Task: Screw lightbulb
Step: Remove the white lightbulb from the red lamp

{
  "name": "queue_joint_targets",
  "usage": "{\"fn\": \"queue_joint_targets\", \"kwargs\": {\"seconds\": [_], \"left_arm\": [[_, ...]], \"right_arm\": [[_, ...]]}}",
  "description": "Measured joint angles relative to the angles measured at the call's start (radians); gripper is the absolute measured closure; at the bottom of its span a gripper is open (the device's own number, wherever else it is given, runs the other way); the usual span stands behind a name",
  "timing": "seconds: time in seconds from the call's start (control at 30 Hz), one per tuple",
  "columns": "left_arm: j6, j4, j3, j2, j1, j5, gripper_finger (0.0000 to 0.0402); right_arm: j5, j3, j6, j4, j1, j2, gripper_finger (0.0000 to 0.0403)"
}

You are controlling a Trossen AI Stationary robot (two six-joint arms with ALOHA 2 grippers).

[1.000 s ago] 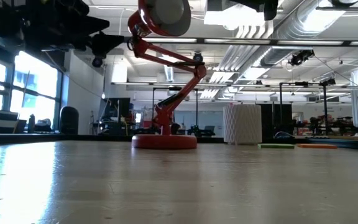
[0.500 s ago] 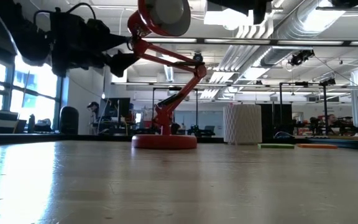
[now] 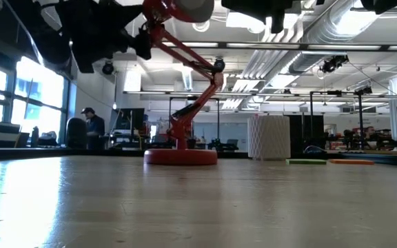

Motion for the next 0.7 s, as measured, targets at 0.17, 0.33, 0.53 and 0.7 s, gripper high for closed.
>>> {"fn": "queue_joint_targets", "kwargs": {"seconds": [0.17,0.33,0.53,0.7], "left_arm": [[-0.025,-0.016,0.037,0.003,-0.029,-0.006,0.0071],[0.065,-0.098,0.041,0.002,-0.084,-0.024,0.0071],[0.108,-0.143,0.041,0.001,-0.13,-0.088,0.0071],[0.07,-0.118,0.039,-0.002,-0.121,-0.112,0.0071]], "right_arm": [[-0.002,0.0,0.023,0.0,0.0,0.0,0.0155],[-0.002,0.0,0.021,0.003,0.012,0.0,0.0155],[0.103,0.033,-0.044,0.015,0.037,0.0,0.0155],[0.203,0.128,-0.136,0.026,-0.004,0.011,0.0155]]}}
